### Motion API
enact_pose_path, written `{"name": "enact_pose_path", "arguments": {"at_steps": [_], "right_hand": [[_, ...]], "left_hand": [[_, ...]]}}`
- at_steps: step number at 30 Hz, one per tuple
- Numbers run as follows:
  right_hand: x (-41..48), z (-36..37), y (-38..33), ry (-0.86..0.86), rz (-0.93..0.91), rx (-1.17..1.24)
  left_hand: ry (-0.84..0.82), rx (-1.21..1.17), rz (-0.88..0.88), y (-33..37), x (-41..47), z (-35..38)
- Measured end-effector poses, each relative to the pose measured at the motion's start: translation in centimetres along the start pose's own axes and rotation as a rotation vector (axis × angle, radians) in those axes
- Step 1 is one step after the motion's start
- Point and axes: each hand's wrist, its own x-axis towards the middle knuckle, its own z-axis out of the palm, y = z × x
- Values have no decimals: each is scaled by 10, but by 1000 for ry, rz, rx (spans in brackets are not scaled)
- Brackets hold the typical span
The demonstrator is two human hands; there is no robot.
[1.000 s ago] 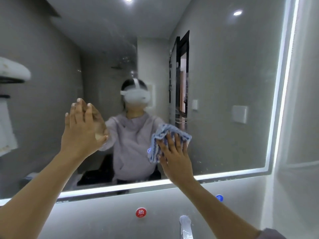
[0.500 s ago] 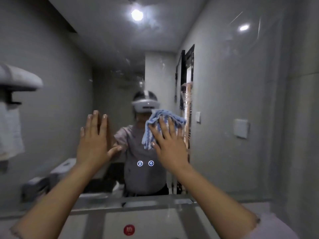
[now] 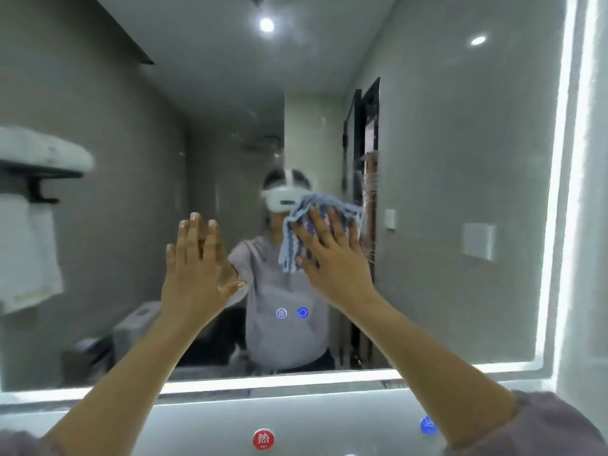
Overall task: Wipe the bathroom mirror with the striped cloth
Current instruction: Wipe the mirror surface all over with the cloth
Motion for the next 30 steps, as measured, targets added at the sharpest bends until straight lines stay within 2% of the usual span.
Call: {"name": "enact_pose_path", "arguments": {"at_steps": [5,9,17,22,26,30], "right_hand": [[72,-26,9,8,101,40],[93,-28,0,24,192,41],[40,1,-25,87,101,45],[4,16,-33,38,-9,-4],[29,0,-24,15,-10,-8],[93,-27,-16,-6,64,-26]], "left_hand": [[31,10,12,2,0,1],[39,19,3,1,1,2],[57,25,-1,0,1,6],[46,17,-12,-1,1,8],[42,23,-9,-1,2,8],[54,32,1,-1,1,7]]}}
